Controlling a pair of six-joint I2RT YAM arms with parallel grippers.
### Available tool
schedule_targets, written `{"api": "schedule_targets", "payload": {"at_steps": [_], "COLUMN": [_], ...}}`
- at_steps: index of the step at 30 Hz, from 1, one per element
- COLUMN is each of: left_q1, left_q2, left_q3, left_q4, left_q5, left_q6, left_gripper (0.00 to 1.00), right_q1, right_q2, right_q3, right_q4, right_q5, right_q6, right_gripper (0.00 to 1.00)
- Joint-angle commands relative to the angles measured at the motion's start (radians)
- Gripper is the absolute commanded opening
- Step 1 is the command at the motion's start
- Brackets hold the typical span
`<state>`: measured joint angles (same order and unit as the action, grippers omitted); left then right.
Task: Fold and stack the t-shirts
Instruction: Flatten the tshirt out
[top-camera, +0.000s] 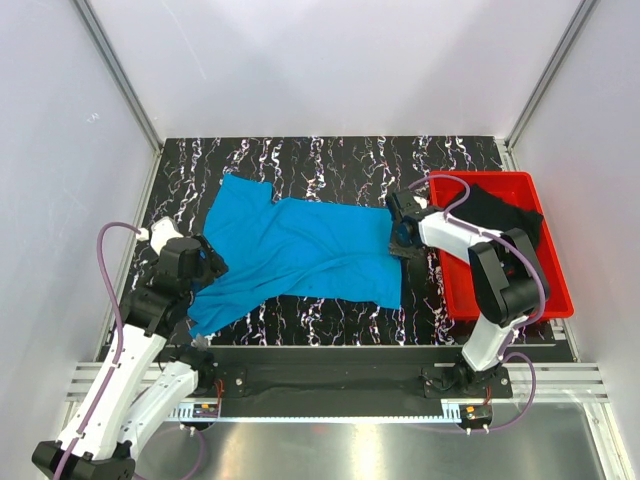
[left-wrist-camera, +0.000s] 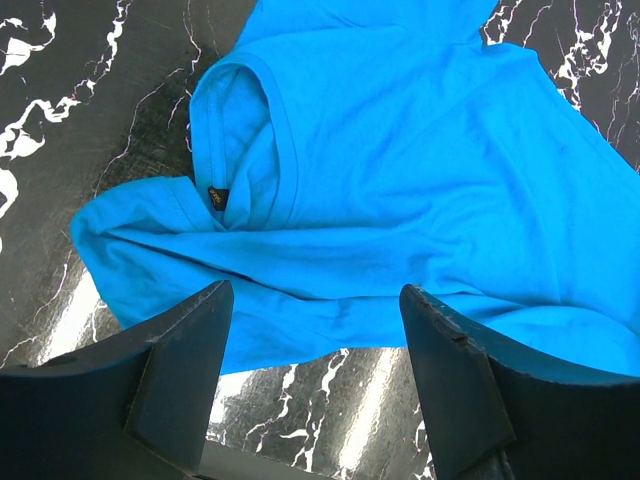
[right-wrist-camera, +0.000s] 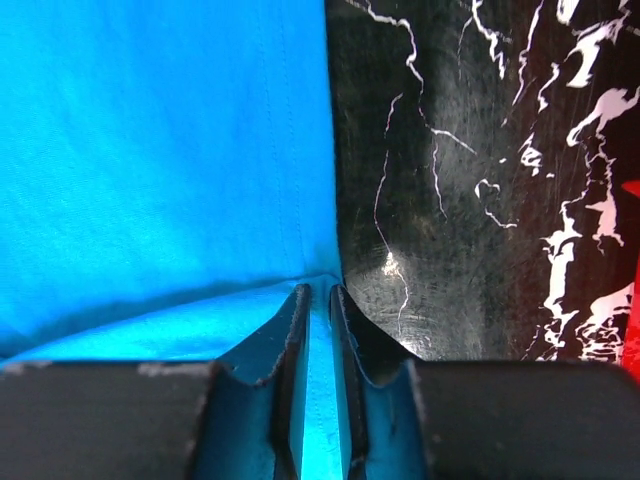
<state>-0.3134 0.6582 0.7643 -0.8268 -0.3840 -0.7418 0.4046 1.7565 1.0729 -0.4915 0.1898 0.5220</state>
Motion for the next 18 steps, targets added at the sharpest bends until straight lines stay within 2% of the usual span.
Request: {"api": "schedule_targets", "payload": {"at_steps": [1, 4, 6, 7, 13, 18], "left_q1": [-0.003, -0.003, -0.003, -0.004, -0.003, -0.003], "left_q2": [-0.002, 0.003, 0.017, 0.023, 0.127, 0.216], "left_q3": [0.023, 0.021, 0.021, 0.021, -0.003, -0.026], "left_q4": [0.020, 0.020, 0.025, 0.023, 0.074, 0.121], "left_q5": [0.017, 0.022, 0.039, 0.046, 0.169, 0.289], "left_q6": [0.002, 0.002, 0.002, 0.001, 0.005, -0.001], "left_gripper": [0.72, 0.73, 0.73, 0.73, 0.74, 0.73], "right_q1": [-0.006, -0.010, -0.016, -0.019, -0.091, -0.173], "right_q2": [-0.009, -0.020, -0.028, -0.032, -0.042, -0.029], "right_q3": [0.047, 0.076, 0.113, 0.125, 0.211, 0.272], "right_q4": [0.007, -0.036, -0.067, -0.076, -0.119, -0.116], "right_q5": [0.033, 0.071, 0.092, 0.099, 0.117, 0.074], "right_q6": [-0.014, -0.033, -0.045, -0.057, -0.123, -0.162], "right_gripper": [0.20, 0.17, 0.03, 0.00, 0.00, 0.00]}}
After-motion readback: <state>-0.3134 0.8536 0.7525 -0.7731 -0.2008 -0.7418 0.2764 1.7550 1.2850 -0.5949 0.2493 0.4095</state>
